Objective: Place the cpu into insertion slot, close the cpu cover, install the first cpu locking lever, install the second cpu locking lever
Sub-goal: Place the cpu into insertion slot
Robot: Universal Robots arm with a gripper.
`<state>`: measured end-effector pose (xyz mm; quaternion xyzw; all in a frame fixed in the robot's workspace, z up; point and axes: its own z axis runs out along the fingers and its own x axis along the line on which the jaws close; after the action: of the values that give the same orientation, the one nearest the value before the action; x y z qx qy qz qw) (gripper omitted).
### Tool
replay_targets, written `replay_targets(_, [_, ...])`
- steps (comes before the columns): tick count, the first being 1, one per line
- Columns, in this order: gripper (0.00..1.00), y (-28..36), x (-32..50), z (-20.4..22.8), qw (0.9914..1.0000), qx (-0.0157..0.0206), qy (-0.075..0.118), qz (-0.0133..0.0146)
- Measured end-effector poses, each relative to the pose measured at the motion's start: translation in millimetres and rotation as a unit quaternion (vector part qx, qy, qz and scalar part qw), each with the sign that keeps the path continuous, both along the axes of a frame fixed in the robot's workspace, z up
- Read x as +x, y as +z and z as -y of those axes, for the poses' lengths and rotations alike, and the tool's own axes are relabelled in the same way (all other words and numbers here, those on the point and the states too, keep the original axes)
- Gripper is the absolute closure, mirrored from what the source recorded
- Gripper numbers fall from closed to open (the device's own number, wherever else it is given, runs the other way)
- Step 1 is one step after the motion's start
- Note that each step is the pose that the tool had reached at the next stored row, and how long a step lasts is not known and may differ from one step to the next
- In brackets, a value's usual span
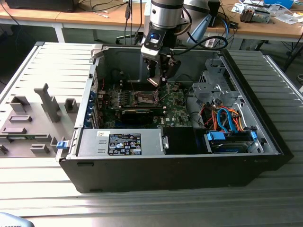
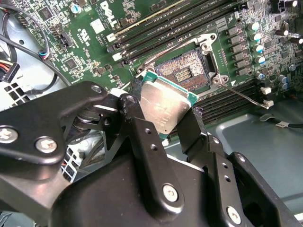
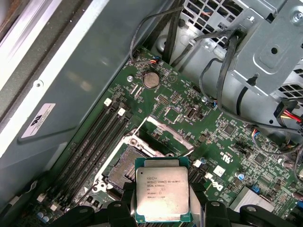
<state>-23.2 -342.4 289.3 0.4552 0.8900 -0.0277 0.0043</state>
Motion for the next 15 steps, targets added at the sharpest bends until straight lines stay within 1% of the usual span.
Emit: replay_targets(15, [0.45,-0.3,0.0,0.0,0.99998,0.0,-0.007,0.0])
